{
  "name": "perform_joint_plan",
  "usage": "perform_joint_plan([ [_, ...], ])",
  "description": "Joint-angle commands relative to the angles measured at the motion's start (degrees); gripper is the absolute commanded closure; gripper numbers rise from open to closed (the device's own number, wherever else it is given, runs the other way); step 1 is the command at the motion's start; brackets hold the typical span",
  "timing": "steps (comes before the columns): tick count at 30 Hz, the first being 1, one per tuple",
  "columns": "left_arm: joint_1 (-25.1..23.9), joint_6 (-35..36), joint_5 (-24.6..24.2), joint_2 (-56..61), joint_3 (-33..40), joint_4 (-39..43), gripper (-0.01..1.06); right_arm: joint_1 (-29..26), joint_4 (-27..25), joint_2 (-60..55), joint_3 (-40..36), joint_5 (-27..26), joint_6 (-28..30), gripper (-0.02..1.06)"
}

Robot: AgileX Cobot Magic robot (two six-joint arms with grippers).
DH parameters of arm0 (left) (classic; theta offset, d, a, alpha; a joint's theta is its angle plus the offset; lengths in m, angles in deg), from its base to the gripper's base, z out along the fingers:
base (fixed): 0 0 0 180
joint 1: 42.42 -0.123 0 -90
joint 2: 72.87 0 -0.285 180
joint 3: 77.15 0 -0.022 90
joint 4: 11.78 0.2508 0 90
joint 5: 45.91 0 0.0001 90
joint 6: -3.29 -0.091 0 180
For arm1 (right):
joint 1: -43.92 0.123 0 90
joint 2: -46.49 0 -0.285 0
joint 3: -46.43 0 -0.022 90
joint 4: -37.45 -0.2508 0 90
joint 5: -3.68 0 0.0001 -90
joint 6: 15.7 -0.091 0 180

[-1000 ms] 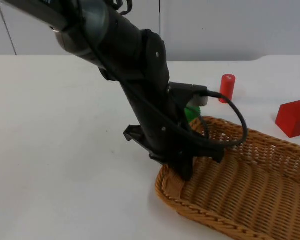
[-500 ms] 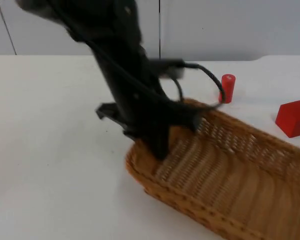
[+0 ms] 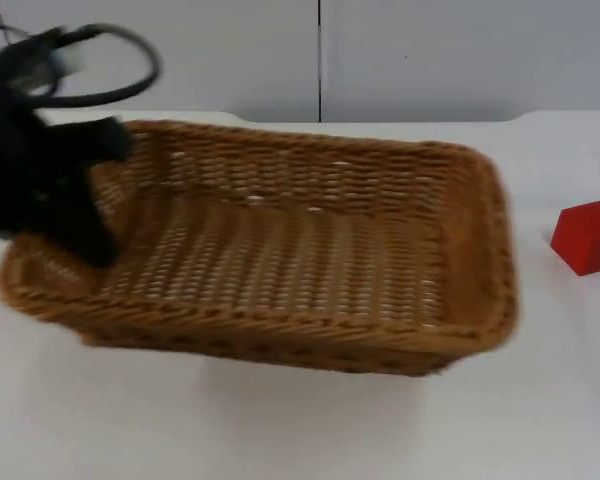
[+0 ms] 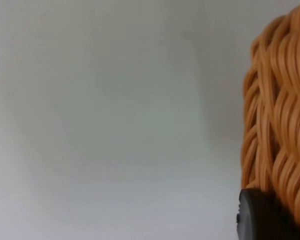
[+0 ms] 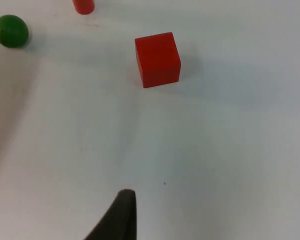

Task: Pick up the basket with the left hand and place the object to the left of the red cylinder into the basket with the right hand.

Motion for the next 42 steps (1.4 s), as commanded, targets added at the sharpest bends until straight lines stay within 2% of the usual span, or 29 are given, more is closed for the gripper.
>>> perform_joint_plan([
  [1,-4.37,-2.39,-0.28,2.45,3.53,-3.03,1.05,-0.48,-0.48,0.23,0.29,-0.04,-0.03,-0.01],
  [3,-8.94,-3.33,0.25,3.14,6.47,-4.15,1.05,-0.48,-0.91,0.23,0.29,-0.16,-0.03,-0.01],
  [4,-8.94,-3.33,0.25,3.14,6.47,-4.15,1.05,-0.48,-0.91,0.23,0.29,-0.16,-0.03,-0.01],
  [9,-20.36,-10.69,2.28,3.14,11.64,-13.37,1.05,0.16,-2.02,0.23,0.29,-0.26,-0.03,-0.01],
  [12,-22.97,-10.83,4.16,3.14,11.95,-13.82,1.05,1.13,-2.66,0.23,0.29,-0.26,0.91,-0.01],
  [14,-24.66,-10.59,5.98,3.14,11.95,-14.26,1.05,2.65,-4.31,0.23,0.29,-0.26,3.94,-0.01],
  [19,-25.71,-10.19,10.25,3.14,11.95,-15.76,1.05,7.03,-4.67,0.14,0.29,-0.41,7.04,-0.01],
  [26,-25.71,-9.96,10.82,3.14,11.95,-15.73,1.05,13.29,-4.92,-2.86,0.29,-3.24,7.27,0.00],
  [30,-25.71,-9.75,10.82,3.14,11.95,-15.73,1.05,19.97,-5.06,-10.51,0.29,-9.34,7.27,0.00],
  [31,-25.71,-9.75,10.82,3.14,11.95,-15.73,1.05,19.97,-5.06,-10.51,0.29,-9.34,7.27,0.00],
  [34,-25.71,-9.60,10.82,3.14,11.95,-14.84,1.05,23.93,-4.31,-18.38,0.29,-15.50,7.46,0.02],
  [37,-25.71,-9.60,10.71,3.14,11.95,-14.57,1.05,24.57,-4.31,-27.36,1.82,-22.52,7.60,0.04],
  [39,-25.71,-9.60,10.71,3.14,11.95,-14.30,1.05,24.57,-4.31,-30.67,2.93,-24.11,7.60,0.04],
  [42,-25.71,-8.22,10.71,3.14,11.95,-12.30,1.05,24.46,-4.31,-39.90,9.18,-27.15,8.38,0.06],
])
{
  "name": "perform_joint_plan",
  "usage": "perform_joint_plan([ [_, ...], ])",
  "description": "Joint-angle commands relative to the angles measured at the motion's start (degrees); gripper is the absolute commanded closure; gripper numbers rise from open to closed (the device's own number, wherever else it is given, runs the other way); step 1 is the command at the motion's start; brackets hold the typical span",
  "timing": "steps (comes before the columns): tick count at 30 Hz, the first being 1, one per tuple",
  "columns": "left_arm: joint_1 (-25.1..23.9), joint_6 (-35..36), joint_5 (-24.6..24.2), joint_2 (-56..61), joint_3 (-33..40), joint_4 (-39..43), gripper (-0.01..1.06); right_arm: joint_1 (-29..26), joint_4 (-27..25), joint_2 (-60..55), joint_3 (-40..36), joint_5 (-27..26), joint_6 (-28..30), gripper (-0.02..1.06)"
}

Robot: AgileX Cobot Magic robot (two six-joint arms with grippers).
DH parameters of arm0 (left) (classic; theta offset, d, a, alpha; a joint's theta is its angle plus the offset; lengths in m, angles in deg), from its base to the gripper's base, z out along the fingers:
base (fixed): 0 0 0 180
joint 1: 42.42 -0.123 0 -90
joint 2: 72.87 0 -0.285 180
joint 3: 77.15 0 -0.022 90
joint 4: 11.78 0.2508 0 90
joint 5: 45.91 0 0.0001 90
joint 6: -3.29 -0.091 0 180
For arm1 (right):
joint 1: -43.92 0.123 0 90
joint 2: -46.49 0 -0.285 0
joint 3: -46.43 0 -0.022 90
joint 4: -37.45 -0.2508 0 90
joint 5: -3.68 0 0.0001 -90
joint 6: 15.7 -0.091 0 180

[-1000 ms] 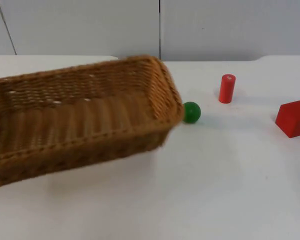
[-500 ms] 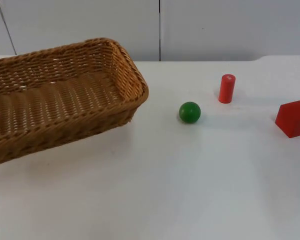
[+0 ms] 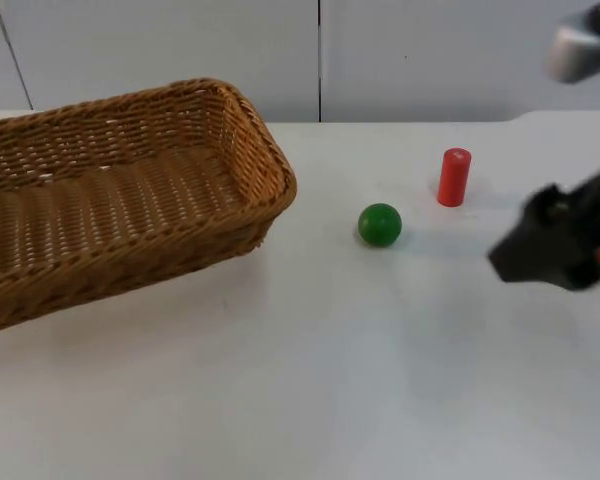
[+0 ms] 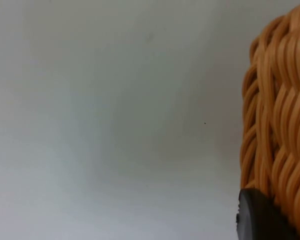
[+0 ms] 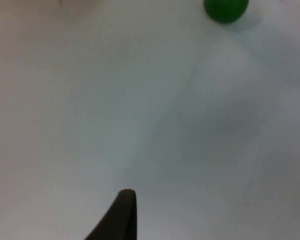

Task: Pick up the basket with the left hand and place the object to the left of the red cylinder into the basket with the right hand.

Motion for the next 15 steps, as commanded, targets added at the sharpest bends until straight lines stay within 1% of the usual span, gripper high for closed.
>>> perform_joint_plan([
  [1,-0.06,1.62,-0.49,0.91,0.15,1.09,1.05,0.20,0.33,-9.03,6.69,-4.06,1.16,0.08],
  [2,-0.06,1.62,-0.49,0.91,0.15,1.09,1.05,0.20,0.33,-9.03,6.69,-4.06,1.16,0.08],
  [7,-0.06,1.97,-0.71,0.91,0.15,2.20,1.05,0.20,0.33,-24.67,21.42,-2.79,1.38,0.11],
  [8,-0.06,1.97,-0.71,0.91,0.15,2.20,1.05,0.20,0.33,-24.67,21.42,-2.79,1.38,0.11],
  [11,-0.06,1.97,-1.06,0.91,0.15,2.20,1.05,0.20,0.33,-32.95,29.42,-1.33,1.67,0.11],
  [12,-0.06,1.97,-1.06,0.91,0.15,2.20,1.05,0.20,0.33,-32.95,29.42,-1.33,1.67,0.11],
  [13,-0.06,1.97,-1.06,0.91,0.15,2.20,1.05,0.20,0.33,-36.25,33.22,-0.76,1.67,0.11],
  [15,-0.06,1.97,-1.06,0.91,0.15,2.20,1.05,0.20,0.33,-39.36,36.25,0.12,1.67,0.11],
])
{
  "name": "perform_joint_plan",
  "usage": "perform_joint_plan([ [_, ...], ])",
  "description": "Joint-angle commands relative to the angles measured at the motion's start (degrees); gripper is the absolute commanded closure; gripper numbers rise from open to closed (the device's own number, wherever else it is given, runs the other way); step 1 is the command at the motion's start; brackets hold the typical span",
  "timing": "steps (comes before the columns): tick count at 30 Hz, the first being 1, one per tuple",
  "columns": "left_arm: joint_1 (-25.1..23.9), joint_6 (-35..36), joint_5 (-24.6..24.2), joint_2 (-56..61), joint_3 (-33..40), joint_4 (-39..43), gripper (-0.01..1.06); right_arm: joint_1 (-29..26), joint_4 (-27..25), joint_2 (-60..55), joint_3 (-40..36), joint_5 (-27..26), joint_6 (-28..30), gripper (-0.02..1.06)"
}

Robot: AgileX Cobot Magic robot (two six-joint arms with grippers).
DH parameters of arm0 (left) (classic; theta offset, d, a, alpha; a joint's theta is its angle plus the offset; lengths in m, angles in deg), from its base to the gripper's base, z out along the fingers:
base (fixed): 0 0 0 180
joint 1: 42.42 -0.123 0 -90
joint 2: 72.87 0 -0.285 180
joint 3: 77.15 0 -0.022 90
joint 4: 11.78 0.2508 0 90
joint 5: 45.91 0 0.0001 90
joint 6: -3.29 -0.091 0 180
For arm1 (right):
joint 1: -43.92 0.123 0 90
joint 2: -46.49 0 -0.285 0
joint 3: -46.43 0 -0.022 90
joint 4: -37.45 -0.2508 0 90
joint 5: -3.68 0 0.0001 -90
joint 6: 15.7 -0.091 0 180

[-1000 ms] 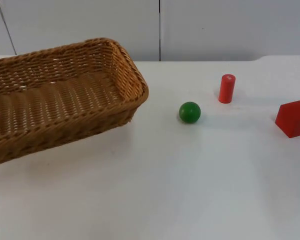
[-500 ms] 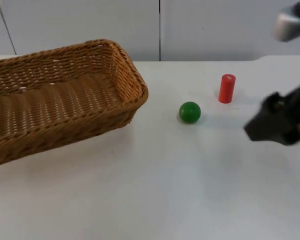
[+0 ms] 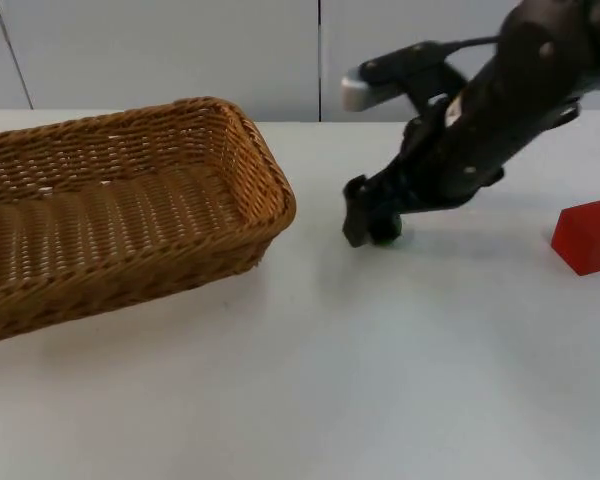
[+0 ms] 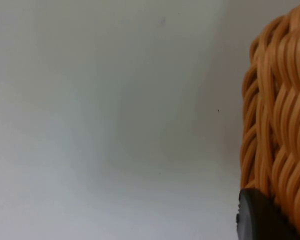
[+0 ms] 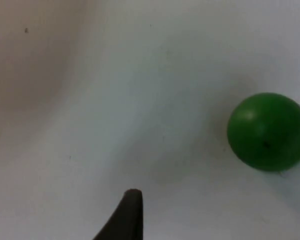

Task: Pick up the basket with the left hand and place the object to the left of the red cylinder into the basket with the right hand.

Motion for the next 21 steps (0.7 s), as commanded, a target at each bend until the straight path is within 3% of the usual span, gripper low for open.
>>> perform_joint_plan([
  [1,-0.06,0.48,-0.53,0.91,0.15,-0.89,1.05,0.17,0.00,-3.04,3.83,1.01,0.67,0.11],
  [6,-0.06,0.48,-0.53,0.91,0.15,-0.89,1.05,-0.05,1.37,-7.78,9.07,1.28,0.67,0.11],
  [15,-0.06,0.48,-0.42,0.91,0.15,-0.89,1.05,-0.05,5.25,-12.13,10.87,-0.87,0.67,0.14],
  [18,-0.06,0.25,-0.42,0.91,0.15,-0.89,1.05,-0.05,5.83,-13.05,10.87,-1.62,0.67,0.28],
  [19,-0.06,0.25,-0.42,0.91,0.15,-0.89,1.05,-0.05,5.83,-13.05,10.87,-1.62,0.67,0.28],
  [21,-0.06,0.25,-0.42,0.91,0.15,-0.89,1.05,-0.05,5.94,-13.00,10.87,-3.13,0.67,0.50],
])
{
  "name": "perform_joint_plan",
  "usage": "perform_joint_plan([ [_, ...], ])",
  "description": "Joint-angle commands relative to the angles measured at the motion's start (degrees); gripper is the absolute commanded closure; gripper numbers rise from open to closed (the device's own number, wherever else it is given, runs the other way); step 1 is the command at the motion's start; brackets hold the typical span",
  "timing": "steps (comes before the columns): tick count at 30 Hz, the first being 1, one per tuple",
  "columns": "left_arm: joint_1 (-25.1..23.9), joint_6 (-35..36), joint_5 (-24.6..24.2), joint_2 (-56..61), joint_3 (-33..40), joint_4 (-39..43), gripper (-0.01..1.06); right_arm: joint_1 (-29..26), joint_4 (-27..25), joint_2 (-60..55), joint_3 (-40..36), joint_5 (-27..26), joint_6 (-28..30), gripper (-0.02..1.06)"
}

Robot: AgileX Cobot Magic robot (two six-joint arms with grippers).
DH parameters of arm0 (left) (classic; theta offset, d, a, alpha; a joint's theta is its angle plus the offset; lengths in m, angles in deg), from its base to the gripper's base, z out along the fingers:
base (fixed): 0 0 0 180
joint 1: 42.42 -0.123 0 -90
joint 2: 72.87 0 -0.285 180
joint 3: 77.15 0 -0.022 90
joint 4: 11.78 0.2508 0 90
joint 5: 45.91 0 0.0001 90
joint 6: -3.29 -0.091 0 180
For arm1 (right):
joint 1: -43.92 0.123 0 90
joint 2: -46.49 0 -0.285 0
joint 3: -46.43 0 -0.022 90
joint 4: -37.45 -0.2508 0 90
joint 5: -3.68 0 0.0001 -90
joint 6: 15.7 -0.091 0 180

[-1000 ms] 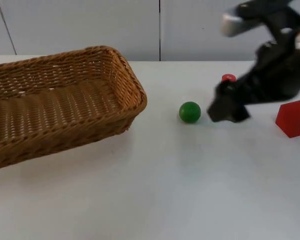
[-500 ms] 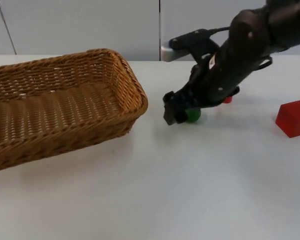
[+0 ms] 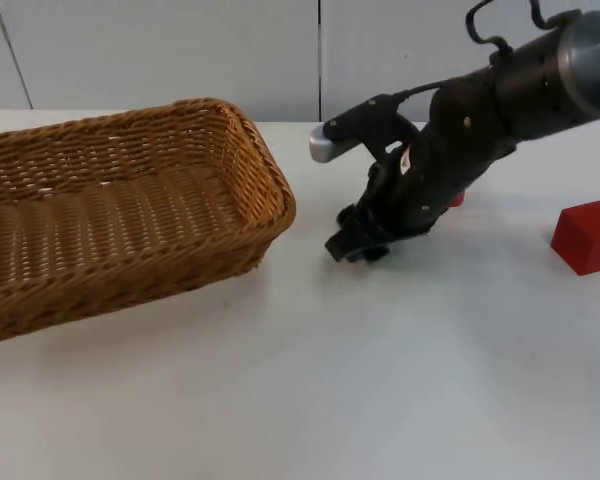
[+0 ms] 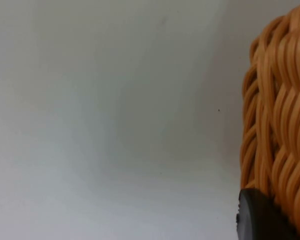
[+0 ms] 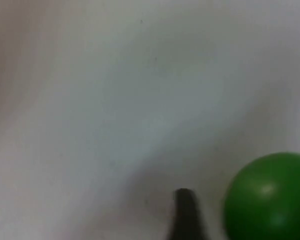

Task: Pick up the basket with the left hand and place the object to the left of the red cylinder into the basket with the right hand.

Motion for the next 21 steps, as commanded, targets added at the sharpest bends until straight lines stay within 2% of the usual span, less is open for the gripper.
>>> perform_joint_plan([
  [1,-0.06,0.25,-0.42,0.91,0.15,-1.02,1.05,-0.05,0.47,0.09,0.18,-2.26,0.43,0.67],
  [2,-0.06,0.25,-0.42,0.91,0.15,-1.02,1.05,-0.05,0.47,0.18,0.22,-2.55,0.43,0.73],
  [3,-0.06,0.25,-0.42,0.91,0.15,-1.02,1.05,-0.05,0.47,0.50,0.31,-3.27,0.43,0.84],
  [4,-0.06,0.25,-0.42,0.91,0.15,-1.02,1.05,-0.05,0.47,0.50,0.31,-3.27,0.43,0.84],
  [6,-0.06,0.25,-0.42,0.91,0.15,-1.02,1.05,-0.05,0.47,1.81,0.31,-2.86,0.43,1.05],
  [9,-0.06,0.24,-0.42,0.81,0.15,-1.02,1.05,-0.05,0.23,6.01,0.31,2.21,0.15,1.05],
  [10,-0.06,0.24,-0.42,0.81,0.15,-1.02,1.05,-0.05,0.23,6.01,0.31,2.21,0.15,1.05],
  [14,-0.06,0.24,-0.52,-0.59,0.15,-1.02,1.05,0.08,0.08,16.87,0.31,17.97,-0.86,1.05],
  [15,-0.06,0.24,-0.52,-0.59,0.15,-1.02,1.05,0.08,0.08,16.87,0.31,17.97,-0.86,1.05],
  [17,-0.06,0.24,-0.52,-1.11,0.15,-1.02,1.05,0.08,0.08,21.38,0.31,24.20,-0.86,1.05],
  [19,-0.06,0.24,-0.52,-1.47,0.15,-1.02,1.05,0.08,0.08,25.28,0.31,27.63,-0.86,1.05],
  [21,-0.06,0.24,-0.52,-1.47,0.15,-1.02,1.05,0.08,0.08,25.81,0.31,27.98,-0.86,1.05],
])
